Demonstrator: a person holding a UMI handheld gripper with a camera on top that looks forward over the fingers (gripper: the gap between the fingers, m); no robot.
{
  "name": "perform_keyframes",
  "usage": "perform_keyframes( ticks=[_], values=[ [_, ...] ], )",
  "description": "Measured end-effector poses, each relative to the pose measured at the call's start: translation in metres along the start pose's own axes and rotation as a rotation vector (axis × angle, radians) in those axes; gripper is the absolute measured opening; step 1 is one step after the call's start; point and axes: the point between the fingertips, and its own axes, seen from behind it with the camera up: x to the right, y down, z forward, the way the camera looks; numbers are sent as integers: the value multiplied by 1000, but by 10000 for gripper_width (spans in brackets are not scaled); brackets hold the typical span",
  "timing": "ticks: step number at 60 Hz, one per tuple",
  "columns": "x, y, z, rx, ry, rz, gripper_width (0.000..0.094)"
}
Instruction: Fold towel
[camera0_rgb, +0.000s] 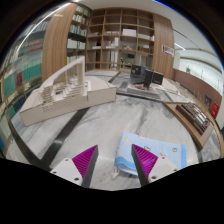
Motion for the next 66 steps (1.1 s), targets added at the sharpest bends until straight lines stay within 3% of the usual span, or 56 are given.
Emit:
perform_keyframes(
  ticks=[8,10,11,12,15,16,17,18,19,31,38,44,66],
  values=[
    [13,29,41,-79,22,-40,639],
    [9,28,44,-71,8,-36,510],
    [12,28,46,-57,3,-25,494],
    [14,31,47,-63,4,-16,398],
    [22,30,50,-51,22,13,314],
    [25,30,50,-47,31,9,200],
    [28,30,51,-44,41,-1,195],
    [32,29,51,-38,54,-14,83],
    [33,27,53,-34,63,-25,49],
    [34,17,49,-23,-20,93,9],
    [71,-18,24,63,-12,165,9],
    [103,-28,6,82,-28,276,18],
    [211,55,-6,5,143,370,36]
  ],
)
